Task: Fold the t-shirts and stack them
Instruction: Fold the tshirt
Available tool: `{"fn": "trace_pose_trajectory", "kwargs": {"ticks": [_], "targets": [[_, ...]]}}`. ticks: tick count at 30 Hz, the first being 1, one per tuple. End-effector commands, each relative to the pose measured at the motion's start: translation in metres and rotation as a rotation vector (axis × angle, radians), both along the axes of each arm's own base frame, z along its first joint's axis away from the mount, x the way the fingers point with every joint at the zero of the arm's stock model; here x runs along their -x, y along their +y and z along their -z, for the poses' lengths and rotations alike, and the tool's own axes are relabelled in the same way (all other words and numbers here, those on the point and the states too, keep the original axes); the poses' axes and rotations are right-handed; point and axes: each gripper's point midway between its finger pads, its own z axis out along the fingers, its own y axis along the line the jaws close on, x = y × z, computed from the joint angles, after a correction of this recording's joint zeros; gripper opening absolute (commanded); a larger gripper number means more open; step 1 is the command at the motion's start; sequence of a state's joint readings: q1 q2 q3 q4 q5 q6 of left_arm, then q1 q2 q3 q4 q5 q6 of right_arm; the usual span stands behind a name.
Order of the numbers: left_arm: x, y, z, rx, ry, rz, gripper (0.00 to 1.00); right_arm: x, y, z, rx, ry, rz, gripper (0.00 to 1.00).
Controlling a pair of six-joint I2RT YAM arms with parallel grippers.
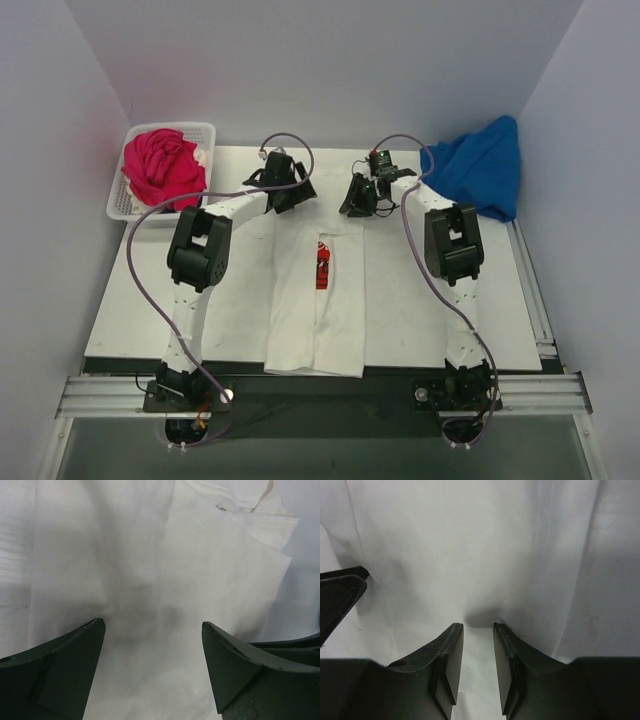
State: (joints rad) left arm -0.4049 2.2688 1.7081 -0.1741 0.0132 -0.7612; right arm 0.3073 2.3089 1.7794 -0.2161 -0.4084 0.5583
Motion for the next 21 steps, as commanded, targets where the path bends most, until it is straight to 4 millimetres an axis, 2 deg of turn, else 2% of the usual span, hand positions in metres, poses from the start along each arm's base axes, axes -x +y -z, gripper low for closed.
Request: {"fn": "trace_pose_trajectory", "kwargs": {"ticks": [1,2,3,4,5,6,7,9,10,12,13,14,16,19,21], "targets": [[-0.008,0.009,0.022,-0.056,0.065,-0.065,0.90,-0.013,-0.009,0.009,-0.010,0.044,0.040,0.32],[-0.008,0.009,0.026,-0.061,0.078,-0.066,0.90,-0.018,-0.012,0.009,-0.013,0.044,0.049,0.32],[-0.012,0.007,0.026,-0.060,0.075,-0.068,0.90,-0.020,-0.012,0.018,-0.012,0.062,0.053,0.32],[-0.019,0.005,0.028,-0.056,0.070,-0.069,0.90,-0.031,-0.012,0.010,-0.020,0.041,0.058,0.33],[-0.022,0.004,0.029,-0.050,0.073,-0.065,0.90,-0.036,-0.015,0.011,-0.023,0.039,0.066,0.33],[-0.025,0.004,0.032,-0.044,0.077,-0.066,0.90,-0.038,-0.015,0.019,-0.026,0.057,0.073,0.33],[-0.034,0.001,0.032,-0.031,0.070,-0.067,0.90,-0.049,-0.014,0.009,-0.046,0.033,0.074,0.34],[-0.041,0.003,0.035,-0.017,0.078,-0.069,0.90,-0.059,-0.021,0.016,-0.058,0.039,0.095,0.34],[-0.050,0.002,0.035,-0.005,0.068,-0.071,0.90,-0.068,-0.021,0.009,-0.070,0.017,0.098,0.36],[-0.058,0.003,0.033,0.026,0.068,-0.059,0.90,-0.079,-0.029,0.010,-0.092,0.012,0.120,0.37],[-0.061,0.003,0.041,0.032,0.073,-0.058,0.90,-0.084,-0.033,0.008,-0.102,0.004,0.130,0.39],[-0.069,-0.001,0.031,0.060,0.044,-0.038,0.90,-0.094,-0.033,-0.003,-0.121,-0.029,0.127,0.40],[-0.081,-0.001,0.031,0.095,0.009,-0.014,0.90,-0.107,-0.038,-0.008,-0.146,-0.068,0.134,0.42],[-0.103,-0.002,0.009,0.155,-0.093,0.027,0.90,-0.128,-0.046,-0.028,-0.205,-0.156,0.143,0.45],[-0.109,-0.002,-0.010,0.194,-0.149,0.068,0.90,-0.140,-0.053,-0.054,-0.241,-0.229,0.138,0.46]]}}
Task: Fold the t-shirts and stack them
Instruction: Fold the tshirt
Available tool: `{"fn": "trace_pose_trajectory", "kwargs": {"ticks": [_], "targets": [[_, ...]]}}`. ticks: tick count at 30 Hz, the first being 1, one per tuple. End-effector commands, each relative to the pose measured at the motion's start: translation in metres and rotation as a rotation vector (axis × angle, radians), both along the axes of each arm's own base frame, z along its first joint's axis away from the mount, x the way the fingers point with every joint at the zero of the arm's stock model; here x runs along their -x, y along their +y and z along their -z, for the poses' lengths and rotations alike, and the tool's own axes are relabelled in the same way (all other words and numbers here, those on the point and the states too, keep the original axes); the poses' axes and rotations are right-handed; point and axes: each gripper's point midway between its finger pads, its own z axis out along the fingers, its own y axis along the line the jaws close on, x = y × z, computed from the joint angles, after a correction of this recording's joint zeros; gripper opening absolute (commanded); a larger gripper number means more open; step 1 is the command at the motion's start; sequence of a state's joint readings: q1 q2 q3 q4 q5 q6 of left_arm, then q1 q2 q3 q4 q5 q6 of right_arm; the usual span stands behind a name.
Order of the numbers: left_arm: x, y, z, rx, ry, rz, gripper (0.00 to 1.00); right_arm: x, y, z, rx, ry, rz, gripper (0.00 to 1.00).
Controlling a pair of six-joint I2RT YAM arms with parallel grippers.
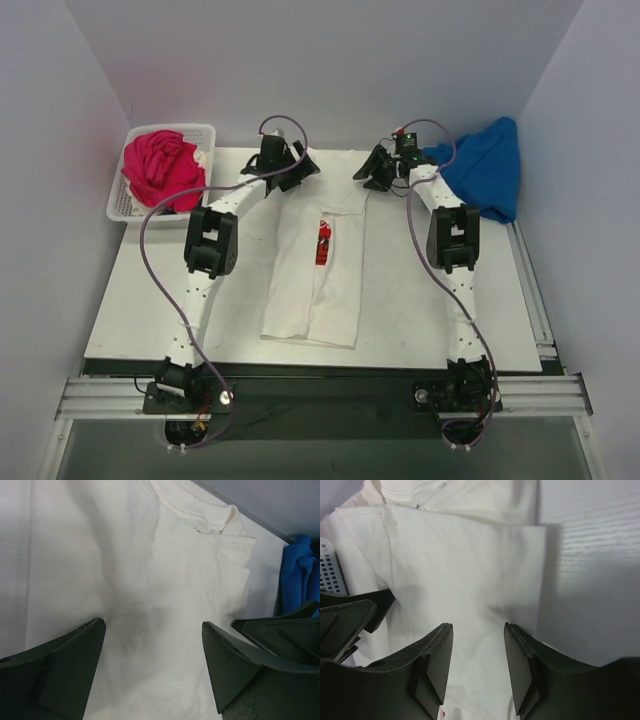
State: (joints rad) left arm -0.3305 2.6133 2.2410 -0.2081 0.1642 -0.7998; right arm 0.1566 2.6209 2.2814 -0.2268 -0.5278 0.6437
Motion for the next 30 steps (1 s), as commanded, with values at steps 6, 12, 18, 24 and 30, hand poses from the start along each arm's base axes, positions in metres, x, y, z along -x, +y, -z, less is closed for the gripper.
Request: {"fn": "trace_pose_trajectory", "kwargs": {"ticks": [6,12,18,24,30], "targets": [[-0.009,0.022,-0.080,0.089,-0.309,0.108,0.90,-0.017,-0.033,-0.128,-0.071,-0.280,0.005,0.47],[0.033,0.065,-0.167,0.013,-0.370,0.043,0.90,0.043,-0.058,-0.177,-0.008,-0.272,0.028,0.47],[0.135,0.101,-0.140,-0.103,-0.217,-0.056,0.90,0.154,-0.065,-0.128,0.139,-0.082,0.025,0.45],[0.242,0.117,-0.100,-0.212,-0.082,-0.085,0.90,0.259,-0.059,-0.085,0.377,-0.006,-0.046,0.47],[0.318,0.133,-0.062,-0.284,-0.012,-0.106,0.90,0.339,-0.039,-0.048,0.442,0.023,-0.108,0.47]]}}
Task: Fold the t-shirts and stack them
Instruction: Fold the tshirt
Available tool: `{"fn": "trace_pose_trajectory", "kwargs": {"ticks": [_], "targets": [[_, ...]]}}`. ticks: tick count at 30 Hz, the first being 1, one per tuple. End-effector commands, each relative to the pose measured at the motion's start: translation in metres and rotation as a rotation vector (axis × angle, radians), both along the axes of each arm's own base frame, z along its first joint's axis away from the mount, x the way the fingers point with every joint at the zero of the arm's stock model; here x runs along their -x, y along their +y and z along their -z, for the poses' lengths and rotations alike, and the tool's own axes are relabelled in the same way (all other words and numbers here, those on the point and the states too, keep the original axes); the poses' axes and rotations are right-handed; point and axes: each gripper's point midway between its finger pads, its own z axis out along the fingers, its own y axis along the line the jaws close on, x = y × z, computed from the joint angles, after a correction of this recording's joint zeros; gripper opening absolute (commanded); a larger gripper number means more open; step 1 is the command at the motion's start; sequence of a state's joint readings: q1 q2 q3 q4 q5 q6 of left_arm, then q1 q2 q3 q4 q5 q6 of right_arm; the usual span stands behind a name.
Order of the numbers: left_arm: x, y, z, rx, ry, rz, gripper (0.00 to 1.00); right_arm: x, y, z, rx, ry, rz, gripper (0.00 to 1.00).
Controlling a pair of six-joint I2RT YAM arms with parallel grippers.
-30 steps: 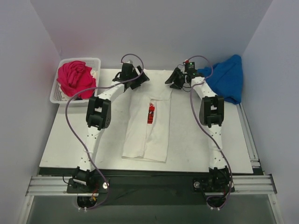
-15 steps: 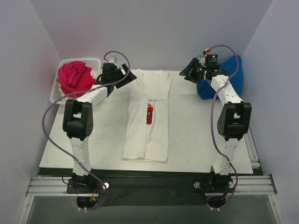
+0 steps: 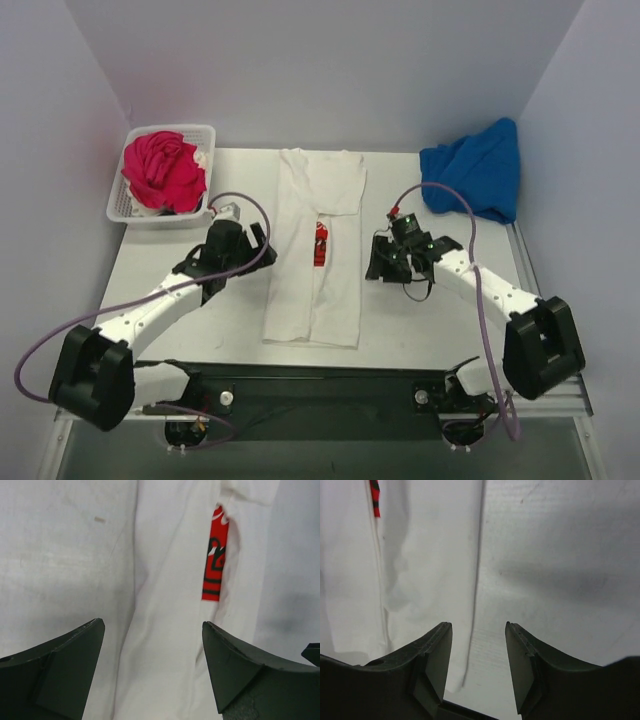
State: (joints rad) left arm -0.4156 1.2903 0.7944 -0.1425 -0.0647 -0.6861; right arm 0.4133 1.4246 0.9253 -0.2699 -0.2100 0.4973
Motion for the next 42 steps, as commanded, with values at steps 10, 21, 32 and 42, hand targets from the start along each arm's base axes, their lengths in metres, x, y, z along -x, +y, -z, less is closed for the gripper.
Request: {"fn": "trace_pose_trajectory", "kwargs": {"ticks": [10,21,32,42], "targets": [[0.106,0.033,0.070,-0.069,0.188,-0.069,0.89,0.095,0.017,0.063,0.176,0.028,-0.101,0.47],[0.146,0.011,0.111,0.000,0.311,0.064,0.86,0.118,0.035,0.095,0.206,0.101,-0.167,0.47],[0.185,0.010,0.122,-0.055,0.405,0.135,0.77,0.159,0.009,0.100,0.253,0.153,-0.206,0.47],[0.198,0.009,0.129,-0.068,0.437,0.158,0.69,0.186,0.008,0.099,0.214,0.192,-0.258,0.46]]}}
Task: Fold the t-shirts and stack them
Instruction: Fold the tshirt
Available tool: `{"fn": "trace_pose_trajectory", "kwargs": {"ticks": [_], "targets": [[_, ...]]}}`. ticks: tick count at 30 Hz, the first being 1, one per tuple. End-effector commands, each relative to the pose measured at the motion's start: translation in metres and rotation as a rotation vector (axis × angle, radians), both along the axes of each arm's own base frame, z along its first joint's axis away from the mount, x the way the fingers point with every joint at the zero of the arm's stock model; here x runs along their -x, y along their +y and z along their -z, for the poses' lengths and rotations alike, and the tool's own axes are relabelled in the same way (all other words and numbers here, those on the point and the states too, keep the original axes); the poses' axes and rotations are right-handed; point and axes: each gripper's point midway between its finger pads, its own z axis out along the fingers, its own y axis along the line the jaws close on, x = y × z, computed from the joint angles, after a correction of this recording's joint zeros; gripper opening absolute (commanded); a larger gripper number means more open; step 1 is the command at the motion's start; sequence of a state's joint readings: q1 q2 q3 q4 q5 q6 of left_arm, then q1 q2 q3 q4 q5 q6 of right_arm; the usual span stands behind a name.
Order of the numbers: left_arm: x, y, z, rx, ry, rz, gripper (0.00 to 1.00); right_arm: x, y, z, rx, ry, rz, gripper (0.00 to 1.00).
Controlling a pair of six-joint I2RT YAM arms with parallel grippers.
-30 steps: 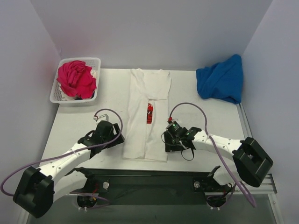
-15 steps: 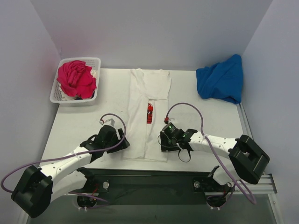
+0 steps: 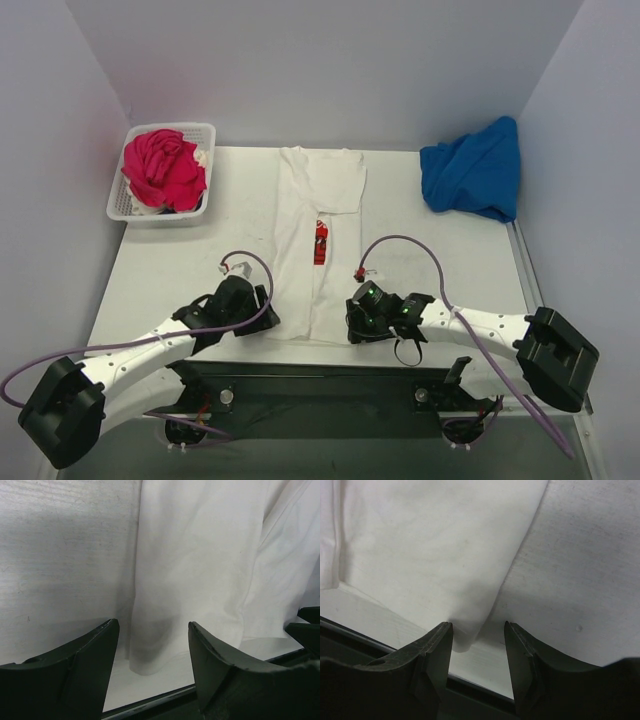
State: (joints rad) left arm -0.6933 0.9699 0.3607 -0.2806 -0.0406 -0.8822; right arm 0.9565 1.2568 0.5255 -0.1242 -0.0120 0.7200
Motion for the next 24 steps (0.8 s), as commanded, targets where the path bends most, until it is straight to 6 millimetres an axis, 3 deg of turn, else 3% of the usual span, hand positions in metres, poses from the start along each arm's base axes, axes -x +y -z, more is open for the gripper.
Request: {"fn": "trace_pose_trajectory", "kwargs": {"ticks": [1,7,15,24], "targets": [[0.034,0.018,0.030,-0.085,0.146,0.015,0.68,0.038,-0.036,0.028,0.138,0.154,-0.008,0.46],[0.038,0.019,0.039,-0.134,0.169,0.028,0.63,0.039,-0.027,0.033,0.133,0.177,-0.035,0.43],[0.063,0.045,0.056,-0.360,0.263,0.003,0.61,0.042,-0.025,0.038,0.147,0.212,-0.051,0.35],[0.080,0.049,0.047,-0.375,0.288,-0.085,0.57,0.051,-0.037,0.041,0.201,0.229,-0.040,0.33]]}}
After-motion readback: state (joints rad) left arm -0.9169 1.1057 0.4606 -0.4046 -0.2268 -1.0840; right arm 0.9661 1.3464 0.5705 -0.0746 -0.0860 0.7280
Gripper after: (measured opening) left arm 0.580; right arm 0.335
